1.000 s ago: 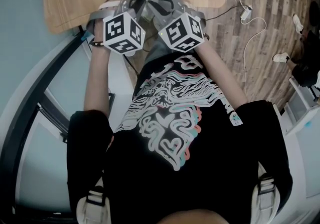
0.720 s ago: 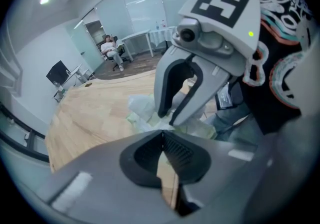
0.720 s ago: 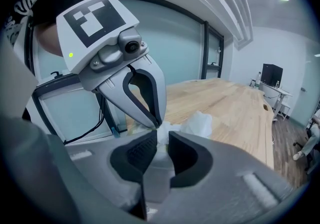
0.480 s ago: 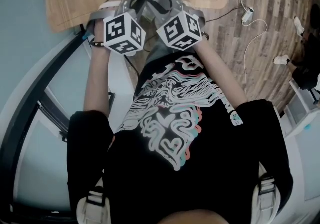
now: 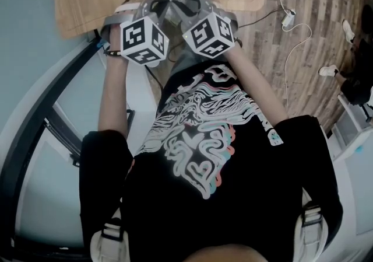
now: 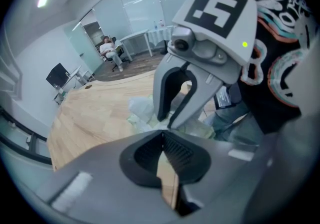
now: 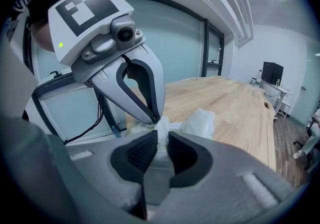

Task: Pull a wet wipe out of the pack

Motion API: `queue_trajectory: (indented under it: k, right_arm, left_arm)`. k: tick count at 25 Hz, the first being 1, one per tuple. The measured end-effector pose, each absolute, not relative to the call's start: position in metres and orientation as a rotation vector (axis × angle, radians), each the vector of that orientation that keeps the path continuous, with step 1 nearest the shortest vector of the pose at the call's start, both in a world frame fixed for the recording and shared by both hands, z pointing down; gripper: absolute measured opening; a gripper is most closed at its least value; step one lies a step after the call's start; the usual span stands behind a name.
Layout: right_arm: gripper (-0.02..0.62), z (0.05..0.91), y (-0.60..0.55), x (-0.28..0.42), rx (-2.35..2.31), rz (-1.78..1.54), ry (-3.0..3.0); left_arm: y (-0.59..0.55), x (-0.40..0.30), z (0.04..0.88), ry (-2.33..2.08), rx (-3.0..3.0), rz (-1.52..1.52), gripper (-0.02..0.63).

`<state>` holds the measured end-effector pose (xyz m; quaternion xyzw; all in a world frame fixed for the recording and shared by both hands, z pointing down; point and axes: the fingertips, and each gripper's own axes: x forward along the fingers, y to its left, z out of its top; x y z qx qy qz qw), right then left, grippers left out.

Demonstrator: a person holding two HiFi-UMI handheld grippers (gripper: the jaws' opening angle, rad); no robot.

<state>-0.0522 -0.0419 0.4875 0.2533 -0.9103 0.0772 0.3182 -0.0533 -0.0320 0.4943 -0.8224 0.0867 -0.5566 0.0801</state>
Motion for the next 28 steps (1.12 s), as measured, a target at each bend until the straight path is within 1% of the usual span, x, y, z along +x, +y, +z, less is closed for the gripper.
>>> queue_trajectory:
  k: [28]
  right_arm:
    - [0.066,0.4901,-0.0422,-0.0516,0.679,0.195,-2.396]
  left_arm:
    - [-0.0340,-0.0609,0.4858,0.288,-2.448,-1.666,-0.011]
